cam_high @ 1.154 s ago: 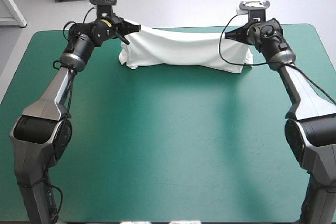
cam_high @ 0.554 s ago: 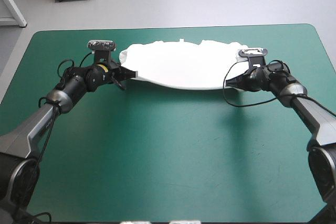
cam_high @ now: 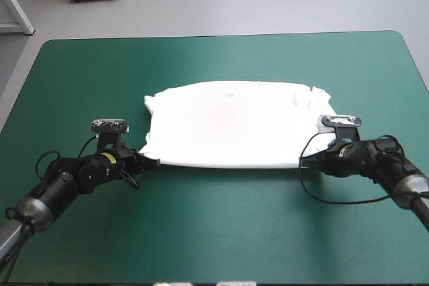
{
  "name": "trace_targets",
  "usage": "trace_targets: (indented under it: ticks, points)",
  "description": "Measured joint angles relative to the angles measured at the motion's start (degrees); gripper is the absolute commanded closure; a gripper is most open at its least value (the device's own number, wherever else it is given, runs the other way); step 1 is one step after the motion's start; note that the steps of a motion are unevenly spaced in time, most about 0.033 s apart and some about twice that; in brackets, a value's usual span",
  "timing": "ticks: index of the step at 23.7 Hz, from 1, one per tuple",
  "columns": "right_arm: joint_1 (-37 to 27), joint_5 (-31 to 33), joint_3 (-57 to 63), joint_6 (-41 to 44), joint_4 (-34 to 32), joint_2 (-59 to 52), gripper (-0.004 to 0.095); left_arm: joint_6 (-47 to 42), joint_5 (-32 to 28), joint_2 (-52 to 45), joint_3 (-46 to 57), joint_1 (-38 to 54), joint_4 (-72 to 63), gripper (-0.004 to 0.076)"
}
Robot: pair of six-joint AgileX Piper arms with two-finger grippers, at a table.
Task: Fold the cloth
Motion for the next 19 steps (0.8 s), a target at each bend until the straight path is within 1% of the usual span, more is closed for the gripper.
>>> trace_targets:
  ticks: [6,8,9,10,11,12,13,14,15,16,19]
  points:
    - [0.0,1.27,7.34,-0.23,2.22,-6.72,0.0925,-2.17,1.69,-5.55,5.64,-3.06,-0.92,0.0734]
    - [0.0,2.59,8.32,-0.23,2.28,-7.91,0.0922,-2.76,3.41,-6.16,6.28,-3.33,-1.04,0.0729]
    - [0.0,3.01,8.38,-0.23,2.32,-7.91,0.0879,-2.96,4.11,-6.16,6.34,-3.33,-1.06,0.0694]
    - [0.0,3.5,8.38,-0.45,2.32,-7.91,0.0828,-3.01,5.45,-6.16,6.34,-3.33,-1.23,0.064]
    - [0.0,3.75,8.38,-0.85,2.32,-7.91,0.0681,-3.01,6.63,-6.16,6.34,-3.33,-1.29,0.0521]
    - [0.0,4.39,8.38,-1.49,2.32,-7.91,0.0592,-3.01,9.11,-6.16,6.34,-3.33,-1.34,0.0443]
    - [0.0,4.98,8.38,-1.65,2.32,-7.91,0.046,-3.01,10.9,-6.16,6.34,-3.33,-1.36,0.0307]
    - [0.0,6.57,8.33,-1.94,2.32,-7.91,0.0384,-3.01,14.28,-6.16,6.34,-3.33,-1.7,0.0248]
    - [0.0,8.12,8.09,-1.96,2.32,-7.91,0.0329,-3.01,16.31,-6.19,6.27,-3.33,-2.13,0.0193]
    - [0.0,10.23,7.24,-1.96,2.32,-7.91,0.0327,-3.01,20.1,-6.42,5.4,-3.33,-2.59,0.0193]
    - [0.0,13.04,4.43,-1.42,2.13,-8.6,0.0327,-3.01,23.23,-8.13,2.58,-3.33,-2.61,0.0207]
